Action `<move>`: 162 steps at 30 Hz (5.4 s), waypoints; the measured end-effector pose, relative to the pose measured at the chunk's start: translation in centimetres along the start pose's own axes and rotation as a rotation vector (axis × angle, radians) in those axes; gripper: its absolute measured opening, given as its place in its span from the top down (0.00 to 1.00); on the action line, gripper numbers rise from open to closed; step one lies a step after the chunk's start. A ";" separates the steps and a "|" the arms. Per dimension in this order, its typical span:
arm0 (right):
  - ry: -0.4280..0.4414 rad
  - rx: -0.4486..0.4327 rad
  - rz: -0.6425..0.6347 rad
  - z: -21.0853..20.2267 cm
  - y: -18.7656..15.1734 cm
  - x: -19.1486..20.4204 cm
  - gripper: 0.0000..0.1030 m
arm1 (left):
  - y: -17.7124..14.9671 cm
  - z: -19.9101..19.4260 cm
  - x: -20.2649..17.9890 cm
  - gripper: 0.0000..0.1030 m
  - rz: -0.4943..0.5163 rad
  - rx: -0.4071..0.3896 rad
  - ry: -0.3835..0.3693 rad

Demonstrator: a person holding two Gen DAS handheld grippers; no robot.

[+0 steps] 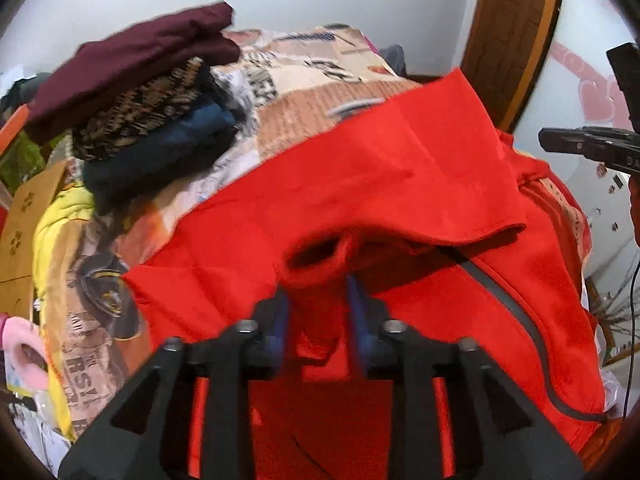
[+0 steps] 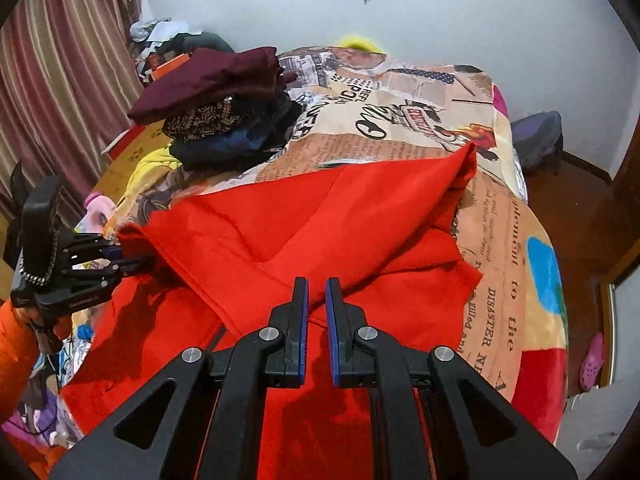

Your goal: Fold large clothes

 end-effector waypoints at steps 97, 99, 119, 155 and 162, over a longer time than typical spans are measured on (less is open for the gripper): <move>-0.063 0.133 0.324 6.9 2.2 -9.7 0.50 | -5.7 0.4 19.4 0.37 -0.787 -0.152 -0.047; -0.044 0.157 0.340 7.9 2.0 -9.9 0.50 | -5.3 1.7 19.3 0.36 -0.768 -0.130 -0.030; 0.038 0.170 0.404 11.5 2.6 -8.8 0.50 | -6.2 7.9 21.2 0.62 -0.861 -0.065 -0.181; -0.115 -0.090 0.383 7.0 10.6 -15.5 0.93 | 15.8 6.4 13.8 0.84 -0.362 -0.227 0.009; -0.194 0.013 0.344 11.9 8.4 -17.1 0.92 | 14.4 10.6 16.6 0.84 -0.368 -0.135 0.091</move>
Point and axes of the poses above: each gripper's, at about its wrist camera, not at the fingertips, and z roughly the way its jaws point, x to its left, y to its top, the point moved 2 cm from there along z, roughly the way its jaws point, and after that the axes turned 13 degrees about -y, right-handed, at the moved point
